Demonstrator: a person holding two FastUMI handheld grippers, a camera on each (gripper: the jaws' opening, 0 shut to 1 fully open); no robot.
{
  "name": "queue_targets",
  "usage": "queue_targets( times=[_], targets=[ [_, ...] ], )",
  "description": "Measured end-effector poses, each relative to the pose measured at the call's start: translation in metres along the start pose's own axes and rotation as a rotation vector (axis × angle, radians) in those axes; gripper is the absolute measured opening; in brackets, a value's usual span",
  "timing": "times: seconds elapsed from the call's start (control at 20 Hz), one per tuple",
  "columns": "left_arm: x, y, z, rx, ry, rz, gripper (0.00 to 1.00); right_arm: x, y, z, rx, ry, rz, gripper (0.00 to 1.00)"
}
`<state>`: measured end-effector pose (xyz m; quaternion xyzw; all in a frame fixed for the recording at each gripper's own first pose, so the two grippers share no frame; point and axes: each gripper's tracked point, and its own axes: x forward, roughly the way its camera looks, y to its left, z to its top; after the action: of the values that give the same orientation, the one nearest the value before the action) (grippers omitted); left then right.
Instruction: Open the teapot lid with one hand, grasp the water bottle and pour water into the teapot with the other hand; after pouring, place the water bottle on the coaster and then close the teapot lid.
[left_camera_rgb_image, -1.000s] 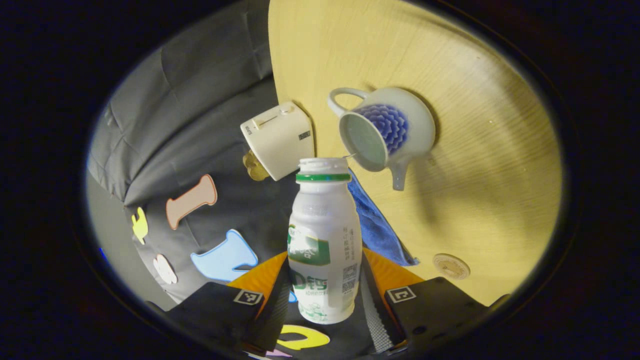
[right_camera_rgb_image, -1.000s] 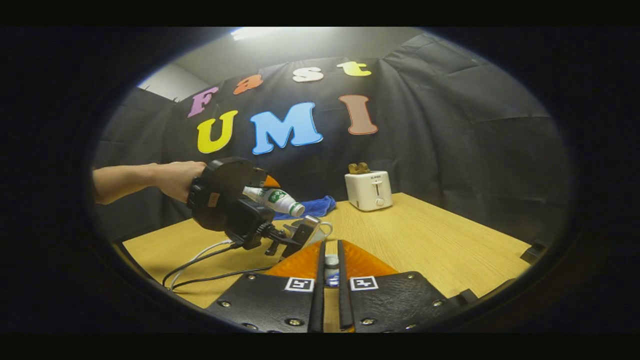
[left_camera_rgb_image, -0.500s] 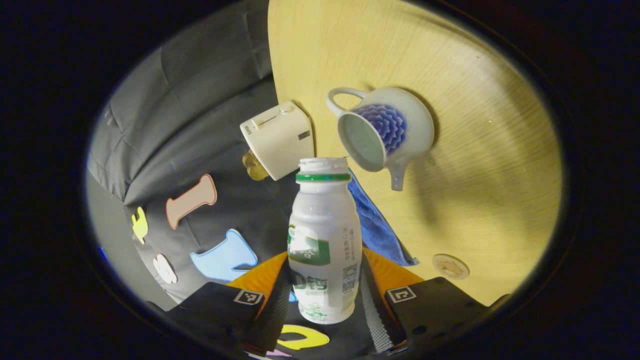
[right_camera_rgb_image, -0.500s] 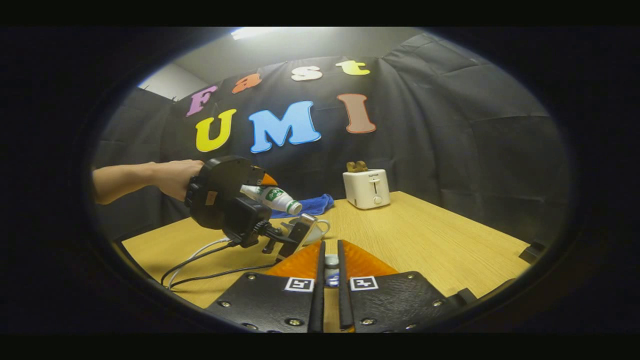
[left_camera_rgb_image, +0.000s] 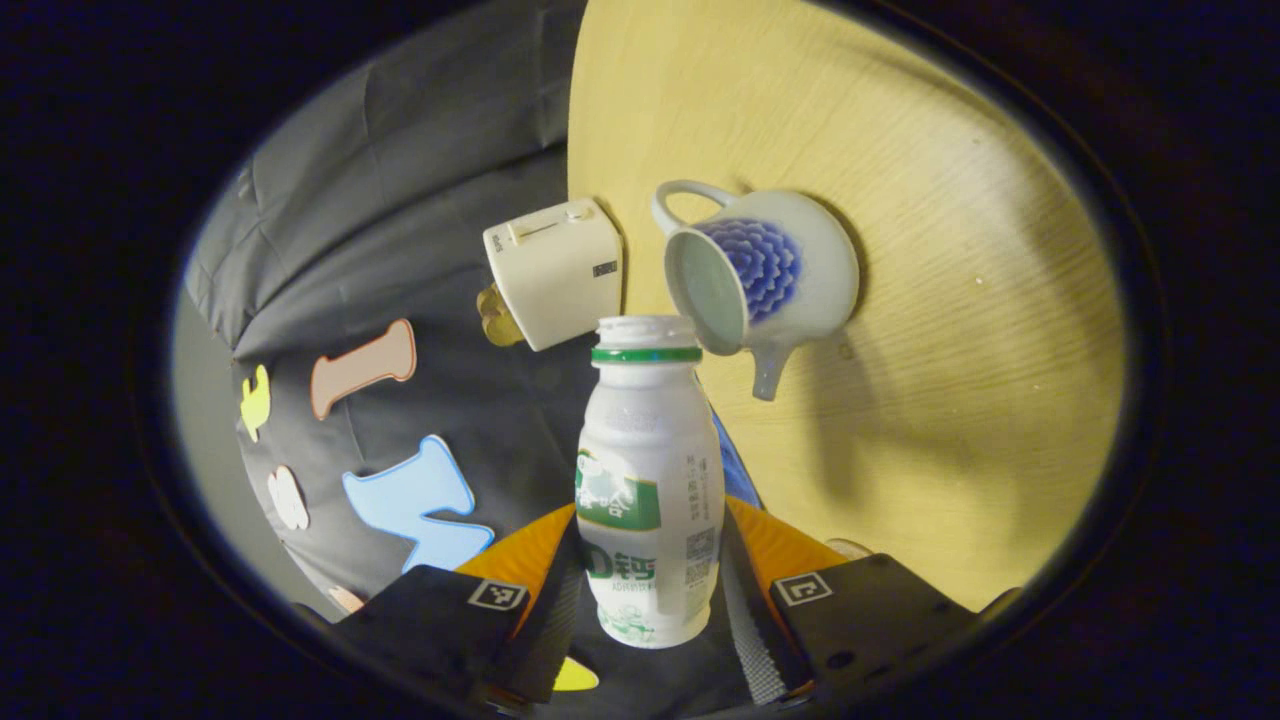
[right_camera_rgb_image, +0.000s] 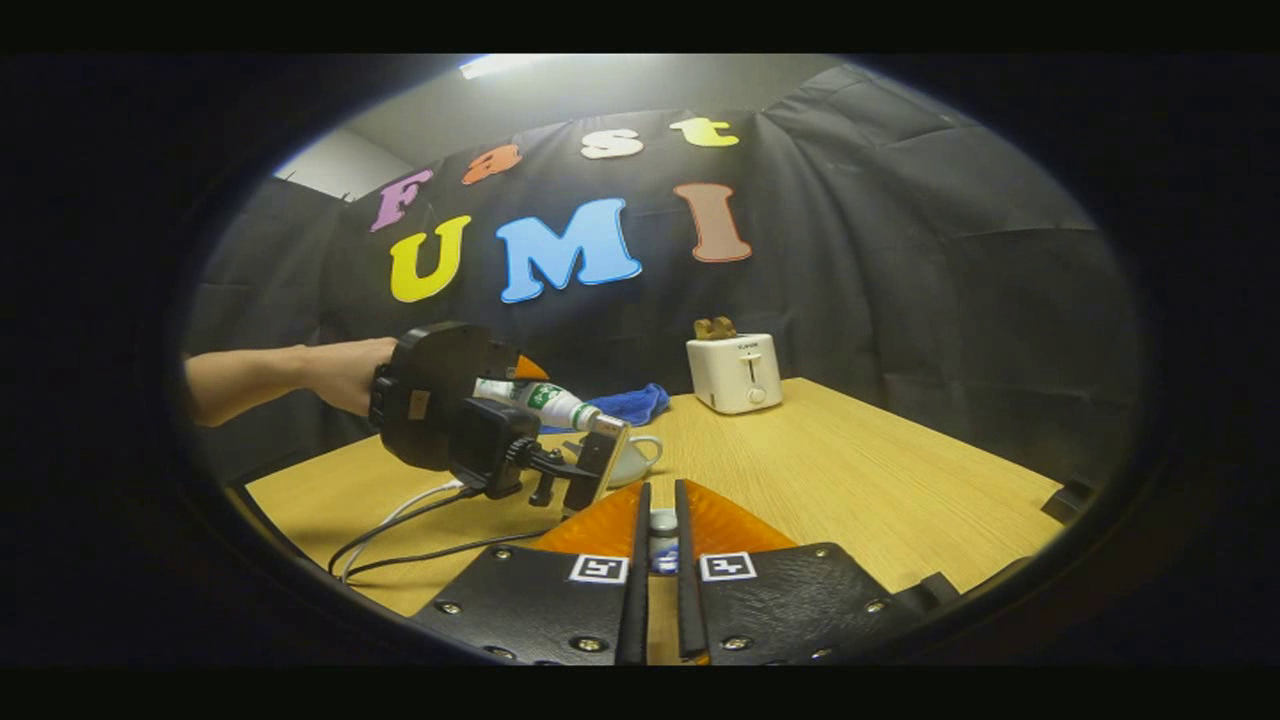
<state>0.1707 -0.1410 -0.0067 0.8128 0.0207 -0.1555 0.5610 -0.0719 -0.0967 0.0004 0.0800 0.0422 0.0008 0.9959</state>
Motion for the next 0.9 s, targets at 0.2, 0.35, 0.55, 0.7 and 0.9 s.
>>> queue_targets(
  times=[0.2,0.35,0.55,0.7,0.9],
  targets=[
    [-0.002,-0.012,-0.001,-0.062,-0.008,-0.008,0.75,-0.001,0.002,0.004,-0.008,-0.011,-0.004,0.12],
    [-0.004,-0.018,-0.001,-0.154,-0.025,-0.013,0.75,-0.002,0.002,0.008,-0.026,-0.021,-0.006,0.12],
    [-0.011,-0.021,-0.009,-0.394,-0.055,0.005,0.82,0.001,0.008,0.019,-0.034,-0.047,0.010,0.12],
    [-0.028,-0.023,-0.022,-0.602,-0.070,0.053,0.75,0.011,0.017,0.029,-0.076,-0.058,0.024,0.12],
    [-0.058,-0.022,-0.057,-0.887,-0.082,0.113,0.82,0.040,0.040,0.043,-0.106,-0.071,0.073,0.12]
  ],
)
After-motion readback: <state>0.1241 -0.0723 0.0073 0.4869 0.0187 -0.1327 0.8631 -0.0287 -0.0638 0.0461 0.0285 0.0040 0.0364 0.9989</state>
